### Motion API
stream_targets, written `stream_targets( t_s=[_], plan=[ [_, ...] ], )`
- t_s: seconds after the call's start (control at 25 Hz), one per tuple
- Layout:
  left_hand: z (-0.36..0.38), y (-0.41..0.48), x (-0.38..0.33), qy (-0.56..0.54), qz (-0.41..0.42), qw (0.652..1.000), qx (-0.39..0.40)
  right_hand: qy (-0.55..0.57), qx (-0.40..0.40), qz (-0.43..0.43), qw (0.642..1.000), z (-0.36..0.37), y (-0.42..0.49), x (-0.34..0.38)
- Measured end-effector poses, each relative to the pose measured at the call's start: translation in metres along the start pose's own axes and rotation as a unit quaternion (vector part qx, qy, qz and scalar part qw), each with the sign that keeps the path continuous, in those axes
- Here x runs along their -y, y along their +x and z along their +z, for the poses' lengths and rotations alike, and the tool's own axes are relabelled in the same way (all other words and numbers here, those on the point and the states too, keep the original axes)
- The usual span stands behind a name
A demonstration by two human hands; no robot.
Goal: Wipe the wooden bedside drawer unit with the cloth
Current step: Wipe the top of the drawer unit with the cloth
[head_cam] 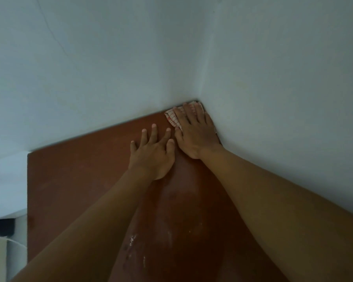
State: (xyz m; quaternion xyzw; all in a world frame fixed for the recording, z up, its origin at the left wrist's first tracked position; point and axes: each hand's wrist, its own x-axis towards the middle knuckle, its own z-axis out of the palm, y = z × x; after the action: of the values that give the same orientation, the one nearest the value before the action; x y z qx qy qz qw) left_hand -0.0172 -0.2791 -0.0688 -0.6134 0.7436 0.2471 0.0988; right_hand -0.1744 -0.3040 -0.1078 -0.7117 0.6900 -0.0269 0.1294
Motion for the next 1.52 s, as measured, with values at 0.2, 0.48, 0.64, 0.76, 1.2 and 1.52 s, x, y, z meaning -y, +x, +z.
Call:
stream_targets(
  t_s=[0.2,0.48,0.64,0.76,1.2,1.52],
  plan=[
    [-0.010,-0.001,-0.006,0.015,-0.018,0.999,0.026,0.000,-0.029,-0.001,1.000,0.007,-0.036,-0.006],
    [-0.012,-0.020,-0.023,0.067,-0.042,0.997,0.019,0.009,-0.065,0.004,0.998,0.026,-0.146,-0.019],
    [0.034,-0.075,-0.044,0.063,-0.008,0.998,-0.014,0.008,-0.050,0.018,0.999,0.035,-0.207,-0.023],
    [0.064,-0.115,-0.051,0.055,0.015,0.998,-0.027,0.007,-0.041,0.024,0.999,0.041,-0.260,-0.026],
    [0.097,-0.188,-0.067,0.071,-0.010,0.997,0.019,-0.023,-0.083,-0.006,0.996,0.062,-0.443,-0.059],
    [0.065,-0.194,-0.057,0.038,-0.020,0.999,0.025,0.024,-0.076,-0.046,0.996,0.039,-0.531,-0.054]
  ],
)
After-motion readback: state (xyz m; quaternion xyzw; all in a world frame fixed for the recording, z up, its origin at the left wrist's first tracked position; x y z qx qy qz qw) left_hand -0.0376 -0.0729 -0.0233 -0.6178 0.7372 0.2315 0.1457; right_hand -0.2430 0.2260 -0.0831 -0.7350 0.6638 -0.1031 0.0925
